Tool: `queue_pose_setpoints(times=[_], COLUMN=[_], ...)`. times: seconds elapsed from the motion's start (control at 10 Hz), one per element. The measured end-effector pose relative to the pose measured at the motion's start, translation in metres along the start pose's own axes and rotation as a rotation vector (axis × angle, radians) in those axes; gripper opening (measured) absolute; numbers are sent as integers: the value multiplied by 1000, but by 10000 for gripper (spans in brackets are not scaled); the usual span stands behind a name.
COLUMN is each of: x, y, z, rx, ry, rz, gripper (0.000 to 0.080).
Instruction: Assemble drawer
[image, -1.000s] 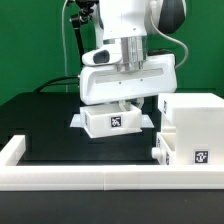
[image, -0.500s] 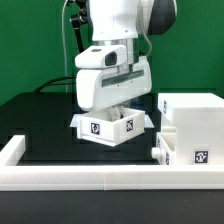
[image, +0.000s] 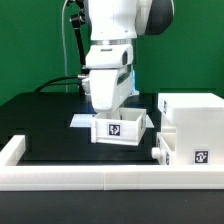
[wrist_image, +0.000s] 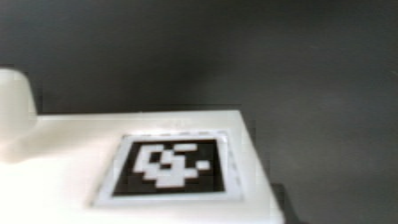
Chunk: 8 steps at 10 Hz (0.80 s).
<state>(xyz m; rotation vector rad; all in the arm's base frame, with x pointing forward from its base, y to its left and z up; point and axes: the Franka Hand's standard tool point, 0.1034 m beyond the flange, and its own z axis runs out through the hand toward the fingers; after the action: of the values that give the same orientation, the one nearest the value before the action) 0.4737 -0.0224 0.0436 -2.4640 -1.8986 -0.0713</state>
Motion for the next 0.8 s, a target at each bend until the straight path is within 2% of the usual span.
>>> queue_pose_setpoints(times=[0.3,0.5,0.7,0.8], x=[-4,-4,2,4], y=[4,5,19,25], z=[-1,-1,-9,-12], rx=[-5,1,3,13], ry=[-8,-9,-12,-14], rz=[-202,-203,-211,-212], gripper=[42,42,42,42])
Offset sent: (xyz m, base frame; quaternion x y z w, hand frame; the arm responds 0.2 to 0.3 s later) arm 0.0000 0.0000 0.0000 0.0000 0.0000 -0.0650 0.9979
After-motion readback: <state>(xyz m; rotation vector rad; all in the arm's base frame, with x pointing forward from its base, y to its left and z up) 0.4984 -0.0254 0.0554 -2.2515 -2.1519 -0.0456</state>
